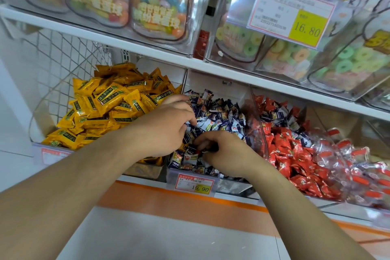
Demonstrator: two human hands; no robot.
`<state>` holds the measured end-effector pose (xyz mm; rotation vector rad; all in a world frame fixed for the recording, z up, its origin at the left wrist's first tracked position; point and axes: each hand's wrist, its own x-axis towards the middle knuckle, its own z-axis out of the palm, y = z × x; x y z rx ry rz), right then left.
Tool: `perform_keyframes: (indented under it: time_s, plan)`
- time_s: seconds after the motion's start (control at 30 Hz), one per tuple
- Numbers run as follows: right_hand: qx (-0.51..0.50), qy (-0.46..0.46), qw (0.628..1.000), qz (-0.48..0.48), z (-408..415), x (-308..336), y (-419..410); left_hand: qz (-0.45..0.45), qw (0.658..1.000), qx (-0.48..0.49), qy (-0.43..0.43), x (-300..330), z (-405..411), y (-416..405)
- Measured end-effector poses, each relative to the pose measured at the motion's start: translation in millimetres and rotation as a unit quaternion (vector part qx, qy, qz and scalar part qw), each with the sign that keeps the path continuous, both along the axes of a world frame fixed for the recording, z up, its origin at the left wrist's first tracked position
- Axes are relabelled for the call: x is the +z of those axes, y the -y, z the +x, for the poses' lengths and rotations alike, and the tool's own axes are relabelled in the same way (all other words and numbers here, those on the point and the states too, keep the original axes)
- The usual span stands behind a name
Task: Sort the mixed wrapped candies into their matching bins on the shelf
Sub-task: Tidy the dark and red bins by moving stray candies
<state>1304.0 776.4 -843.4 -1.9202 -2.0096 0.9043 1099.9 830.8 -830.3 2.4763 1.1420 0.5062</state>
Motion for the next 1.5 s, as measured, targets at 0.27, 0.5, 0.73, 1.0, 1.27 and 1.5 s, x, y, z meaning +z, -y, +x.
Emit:
perform_keyframes:
  time_s: [0.27, 0.5, 0.73, 1.0, 1.27, 1.5]
  plan:
    - [0.031, 0.047, 0.998, 0.021, -5.2, 1.3, 2.7, -0.005, 1.0, 0.001, -0.001, 0.6, 0.5, 0.8]
    - [0.007, 0.011, 1.0, -0.021, -1.1, 3.2, 3.3, -0.002, 1.0, 0.003, -0.004, 0.1, 0.8, 0.9]
    - [0.01, 0.023, 1.0, -0.002, 1.4, 2.3, 3.8, -0.008, 1.0, 0.007, -0.009, 1.2, 1.5, 1.0]
    - [-0.035, 0.001, 0.998, 0.049, 4.1, 1.4, 7.3, -0.008, 1.0, 0.01, -0.012, 2.0, 1.5, 1.6]
    - [-0.134, -0.171, 0.959, 0.182, 15.6, 52.0, 35.3, -0.004, 1.0, 0.003, -0.024, 2.4, 1.1, 1.0]
    - [-0.233, 0.087, 0.92, 0.304, 88.6, 63.0, 63.5, -0.006, 1.0, 0.009, -0.019, 6.7, 3.3, 10.5]
